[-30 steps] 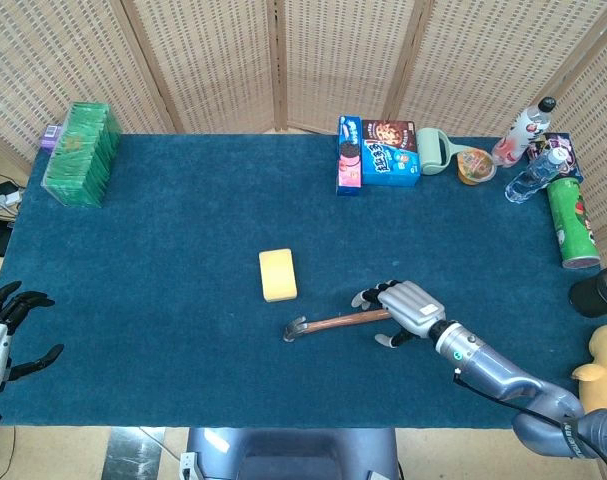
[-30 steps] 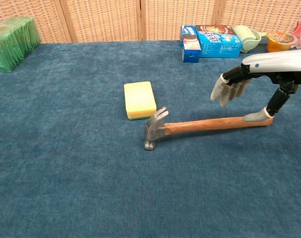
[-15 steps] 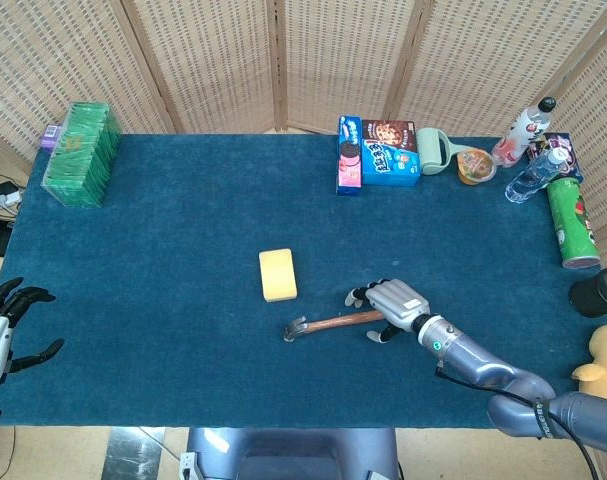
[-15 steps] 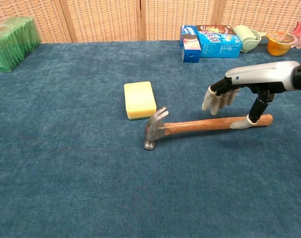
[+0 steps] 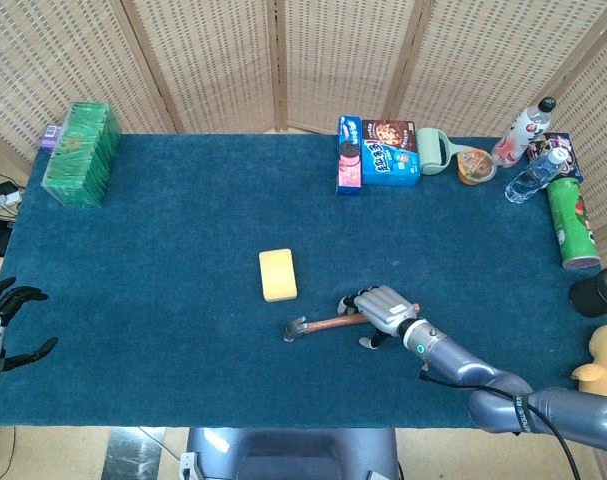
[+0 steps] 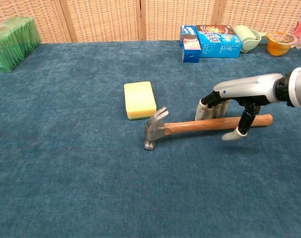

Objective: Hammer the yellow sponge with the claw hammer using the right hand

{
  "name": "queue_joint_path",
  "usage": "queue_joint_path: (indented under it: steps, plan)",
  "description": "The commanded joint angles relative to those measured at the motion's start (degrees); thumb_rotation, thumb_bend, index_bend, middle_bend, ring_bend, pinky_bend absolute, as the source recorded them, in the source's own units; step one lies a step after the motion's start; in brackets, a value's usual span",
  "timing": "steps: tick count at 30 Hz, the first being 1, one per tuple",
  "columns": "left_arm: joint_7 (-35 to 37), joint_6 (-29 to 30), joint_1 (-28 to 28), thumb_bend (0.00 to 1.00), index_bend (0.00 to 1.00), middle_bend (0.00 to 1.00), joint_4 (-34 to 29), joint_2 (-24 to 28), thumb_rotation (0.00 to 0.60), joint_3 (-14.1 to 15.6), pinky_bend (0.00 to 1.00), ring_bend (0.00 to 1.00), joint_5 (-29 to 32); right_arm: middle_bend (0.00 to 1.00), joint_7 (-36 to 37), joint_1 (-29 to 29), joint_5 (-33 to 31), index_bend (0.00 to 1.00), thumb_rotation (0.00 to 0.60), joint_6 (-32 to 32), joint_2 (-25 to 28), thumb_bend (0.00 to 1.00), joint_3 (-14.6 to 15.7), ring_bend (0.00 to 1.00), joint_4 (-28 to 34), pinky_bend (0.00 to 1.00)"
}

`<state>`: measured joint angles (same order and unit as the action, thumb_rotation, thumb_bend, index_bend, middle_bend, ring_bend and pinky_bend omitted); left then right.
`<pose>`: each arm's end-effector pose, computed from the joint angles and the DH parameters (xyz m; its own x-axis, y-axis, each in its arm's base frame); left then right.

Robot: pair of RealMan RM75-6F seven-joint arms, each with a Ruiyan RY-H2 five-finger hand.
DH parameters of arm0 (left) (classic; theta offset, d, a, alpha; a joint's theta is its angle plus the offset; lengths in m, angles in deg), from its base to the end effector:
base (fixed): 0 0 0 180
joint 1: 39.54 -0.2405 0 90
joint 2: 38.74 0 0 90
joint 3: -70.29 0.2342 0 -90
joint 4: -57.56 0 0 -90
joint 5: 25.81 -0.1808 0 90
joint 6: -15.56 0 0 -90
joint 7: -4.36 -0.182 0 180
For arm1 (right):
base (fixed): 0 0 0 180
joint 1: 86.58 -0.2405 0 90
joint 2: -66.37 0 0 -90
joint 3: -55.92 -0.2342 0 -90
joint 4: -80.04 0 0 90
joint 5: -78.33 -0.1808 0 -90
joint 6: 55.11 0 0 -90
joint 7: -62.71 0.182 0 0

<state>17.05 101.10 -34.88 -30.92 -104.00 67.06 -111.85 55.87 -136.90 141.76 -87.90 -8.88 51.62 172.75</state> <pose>-0.2892 0.2159 0.1788 0.2295 -0.0134 0.9732 0.9733 -0.0057 -0.2296 -0.1284 -0.3318 -0.0098 0.4980 -0.5872 0.6381 -0.8515 -0.4703 0.2319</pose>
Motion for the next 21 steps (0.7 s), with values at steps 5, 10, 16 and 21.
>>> queue_joint_path:
  steps: [5,10,16,21]
  plan:
    - [1.58,0.56,-0.40,0.22,0.32,0.28,1.38,-0.05,0.600,0.00,0.10,0.11,0.17,0.37,-3.10,-1.70,-4.54,0.36,0.600,-0.10,-3.18,0.36,1.34,0.36,-1.39,0.28]
    - [2.30,1.74,-1.02,0.22,0.32,0.28,1.68,0.21,0.600,-0.07,0.10,0.11,0.12,0.58,-3.59,-2.68,-6.22,0.59,0.600,-1.35,-6.89,0.44,0.53,0.59,-4.22,0.51]
    - [3.09,2.30,-1.91,0.22,0.32,0.28,2.45,0.47,0.600,0.01,0.10,0.11,0.93,0.79,-1.29,-1.57,-5.01,0.75,0.600,-4.01,-9.58,0.45,-0.66,0.88,-6.85,0.78]
    - [3.37,2.74,-2.06,0.22,0.32,0.28,2.53,0.57,0.600,-0.06,0.10,0.11,0.62,0.83,1.49,-0.52,-3.13,0.79,0.600,-4.36,-9.55,0.47,-1.04,0.95,-7.00,0.86]
